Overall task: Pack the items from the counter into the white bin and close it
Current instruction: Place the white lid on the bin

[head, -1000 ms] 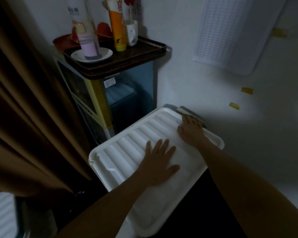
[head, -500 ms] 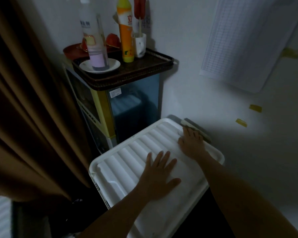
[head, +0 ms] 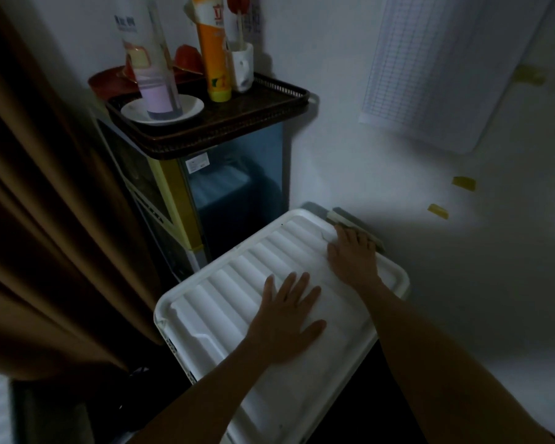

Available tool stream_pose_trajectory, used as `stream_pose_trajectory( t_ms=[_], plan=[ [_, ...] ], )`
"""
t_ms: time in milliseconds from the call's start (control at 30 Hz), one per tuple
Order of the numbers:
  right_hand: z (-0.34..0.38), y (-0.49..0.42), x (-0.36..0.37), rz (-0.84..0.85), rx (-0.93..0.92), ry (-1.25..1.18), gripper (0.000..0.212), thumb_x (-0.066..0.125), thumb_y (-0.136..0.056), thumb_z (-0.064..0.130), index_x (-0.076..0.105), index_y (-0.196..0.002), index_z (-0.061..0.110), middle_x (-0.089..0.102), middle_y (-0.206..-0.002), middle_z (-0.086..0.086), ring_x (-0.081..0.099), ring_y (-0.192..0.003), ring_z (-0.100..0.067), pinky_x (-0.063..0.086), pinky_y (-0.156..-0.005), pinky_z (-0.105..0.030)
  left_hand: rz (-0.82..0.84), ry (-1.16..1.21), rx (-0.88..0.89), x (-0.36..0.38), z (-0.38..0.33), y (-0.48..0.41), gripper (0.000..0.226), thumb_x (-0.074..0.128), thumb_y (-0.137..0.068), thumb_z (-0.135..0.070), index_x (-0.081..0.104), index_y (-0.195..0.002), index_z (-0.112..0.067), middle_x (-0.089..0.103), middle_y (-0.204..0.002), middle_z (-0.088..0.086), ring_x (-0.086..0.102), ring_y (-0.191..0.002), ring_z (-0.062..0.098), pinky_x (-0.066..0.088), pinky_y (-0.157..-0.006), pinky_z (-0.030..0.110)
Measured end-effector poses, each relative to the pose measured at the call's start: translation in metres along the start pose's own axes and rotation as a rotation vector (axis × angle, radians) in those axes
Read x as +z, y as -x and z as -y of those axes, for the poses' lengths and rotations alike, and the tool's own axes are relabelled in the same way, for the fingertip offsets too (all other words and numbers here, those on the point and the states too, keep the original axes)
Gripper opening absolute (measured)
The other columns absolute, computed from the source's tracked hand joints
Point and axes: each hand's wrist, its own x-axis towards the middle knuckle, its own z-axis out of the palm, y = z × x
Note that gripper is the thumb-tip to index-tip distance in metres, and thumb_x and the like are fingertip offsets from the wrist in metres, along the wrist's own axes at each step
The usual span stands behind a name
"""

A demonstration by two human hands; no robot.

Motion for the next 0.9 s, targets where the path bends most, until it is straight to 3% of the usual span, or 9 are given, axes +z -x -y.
stream_pose_trajectory(
  t_ms=[300, 900],
  plan=[
    [-0.018, 0.021, -0.004, 0.043, 0.090, -0.046, 0.053, 0.028, -0.101, 0.037, 0.028, -0.150, 0.018, 0.039, -0.149, -0.011, 0.035, -0.133, -0.038, 0.023, -0.112, -0.049, 0.029, -0.017, 0.090, 0.008, 0.002, -0.001, 0.074, 0.002, -0.089, -0.074, -0.003, -0.154, -0.038, -0.012, -0.163, -0.006, -0.016, -0.149, 0.016, -0.011, -0.117, 0.054],
    [-0.035, 0.132, -0.034, -0.056, 0.447, 0.015, 0.049, 0.029, -0.101, 0.035, 0.032, -0.145, 0.013, 0.042, -0.143, -0.014, 0.037, -0.126, -0.039, 0.026, -0.108, -0.049, 0.054, 0.000, 0.398, 0.002, -0.011, 0.020, 0.061, 0.011, -0.098, -0.061, 0.003, -0.154, -0.038, -0.008, -0.163, -0.011, -0.007, -0.150, 0.010, -0.007, -0.121, 0.047]
  ],
)
